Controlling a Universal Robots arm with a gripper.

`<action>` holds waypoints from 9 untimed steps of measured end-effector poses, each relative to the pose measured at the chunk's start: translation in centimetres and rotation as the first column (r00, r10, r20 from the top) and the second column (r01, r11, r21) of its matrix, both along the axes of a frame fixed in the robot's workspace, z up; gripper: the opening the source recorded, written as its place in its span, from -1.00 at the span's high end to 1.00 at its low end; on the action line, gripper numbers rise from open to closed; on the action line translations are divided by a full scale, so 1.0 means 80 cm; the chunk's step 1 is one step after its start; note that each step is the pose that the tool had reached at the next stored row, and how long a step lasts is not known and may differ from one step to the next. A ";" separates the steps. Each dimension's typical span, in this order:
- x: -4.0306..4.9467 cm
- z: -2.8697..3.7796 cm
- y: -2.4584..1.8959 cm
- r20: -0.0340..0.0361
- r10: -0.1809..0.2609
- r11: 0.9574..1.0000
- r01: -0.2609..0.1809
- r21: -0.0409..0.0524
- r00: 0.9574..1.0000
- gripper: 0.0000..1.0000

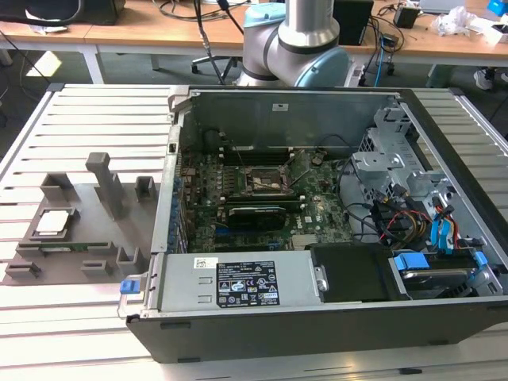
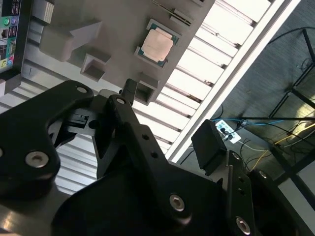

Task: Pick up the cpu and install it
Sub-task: 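Pick up the cpu and move it towards the insertion slot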

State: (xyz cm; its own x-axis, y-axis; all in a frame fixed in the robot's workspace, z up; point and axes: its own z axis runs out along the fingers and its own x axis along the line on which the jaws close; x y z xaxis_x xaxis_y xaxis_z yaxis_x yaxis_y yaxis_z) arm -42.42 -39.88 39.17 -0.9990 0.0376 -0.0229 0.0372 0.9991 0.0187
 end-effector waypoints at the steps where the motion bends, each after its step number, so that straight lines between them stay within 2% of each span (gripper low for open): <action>1: 0.000 0.0001 -0.0001 0.000 0.001 1.000 -0.001 0.000 1.000 -0.44; 9: 0.000 -0.0025 -0.0001 0.000 0.001 1.000 -0.001 0.000 1.000 -0.44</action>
